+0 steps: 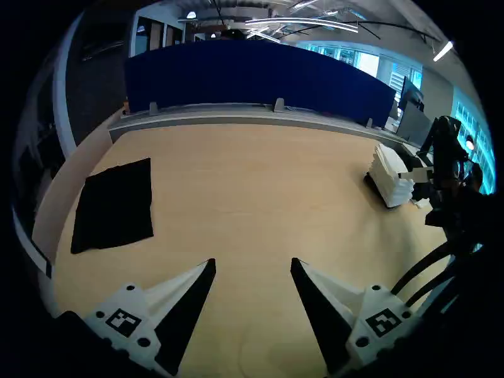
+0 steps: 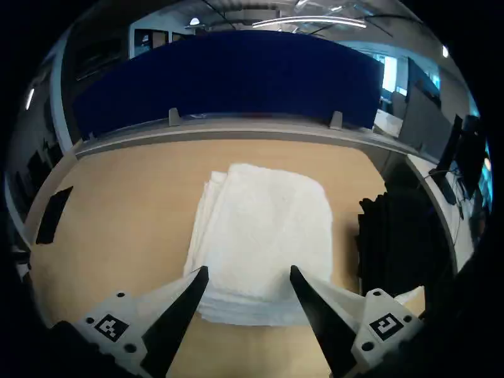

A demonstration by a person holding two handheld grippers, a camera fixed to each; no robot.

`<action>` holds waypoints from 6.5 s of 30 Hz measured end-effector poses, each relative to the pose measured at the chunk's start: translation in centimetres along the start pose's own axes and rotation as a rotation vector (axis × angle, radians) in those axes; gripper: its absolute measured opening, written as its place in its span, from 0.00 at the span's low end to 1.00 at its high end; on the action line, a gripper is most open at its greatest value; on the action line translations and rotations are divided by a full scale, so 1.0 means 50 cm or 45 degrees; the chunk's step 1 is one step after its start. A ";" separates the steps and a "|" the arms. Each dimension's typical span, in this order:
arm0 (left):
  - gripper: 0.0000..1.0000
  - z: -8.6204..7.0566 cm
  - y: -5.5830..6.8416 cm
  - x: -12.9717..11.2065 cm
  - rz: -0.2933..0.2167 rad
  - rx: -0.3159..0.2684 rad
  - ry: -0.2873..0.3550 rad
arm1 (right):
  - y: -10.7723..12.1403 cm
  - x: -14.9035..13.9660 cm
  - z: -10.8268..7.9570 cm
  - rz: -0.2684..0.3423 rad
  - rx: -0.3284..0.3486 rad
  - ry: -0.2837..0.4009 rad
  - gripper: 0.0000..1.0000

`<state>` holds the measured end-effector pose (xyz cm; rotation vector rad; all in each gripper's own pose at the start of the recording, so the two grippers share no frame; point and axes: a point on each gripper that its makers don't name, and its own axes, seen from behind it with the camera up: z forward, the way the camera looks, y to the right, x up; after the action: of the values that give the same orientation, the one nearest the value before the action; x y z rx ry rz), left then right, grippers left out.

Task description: Fold towel

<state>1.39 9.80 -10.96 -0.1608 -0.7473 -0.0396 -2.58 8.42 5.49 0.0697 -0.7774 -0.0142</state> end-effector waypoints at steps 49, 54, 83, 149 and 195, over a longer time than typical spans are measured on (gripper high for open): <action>0.88 0.002 -0.011 -0.011 -0.041 0.034 -0.005 | 0.020 0.159 0.124 -0.043 0.014 -0.016 1.00; 0.88 0.003 -0.014 -0.014 -0.049 0.041 -0.007 | 0.020 0.152 0.147 -0.026 0.023 -0.031 1.00; 0.88 0.006 -0.009 0.008 -0.033 0.026 0.015 | 0.001 0.232 -0.010 0.032 0.018 0.225 1.00; 0.88 -0.016 -0.095 0.223 0.033 0.093 0.781 | -0.399 0.055 -0.335 0.084 0.237 0.508 1.00; 0.88 0.142 -0.233 0.126 0.042 0.224 0.952 | -0.479 0.023 -0.211 -0.123 0.239 0.443 1.00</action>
<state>0.14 -0.43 -0.03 0.0164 0.0000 -0.0006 5.96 -14.90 -2.81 0.2802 -0.4250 -0.0200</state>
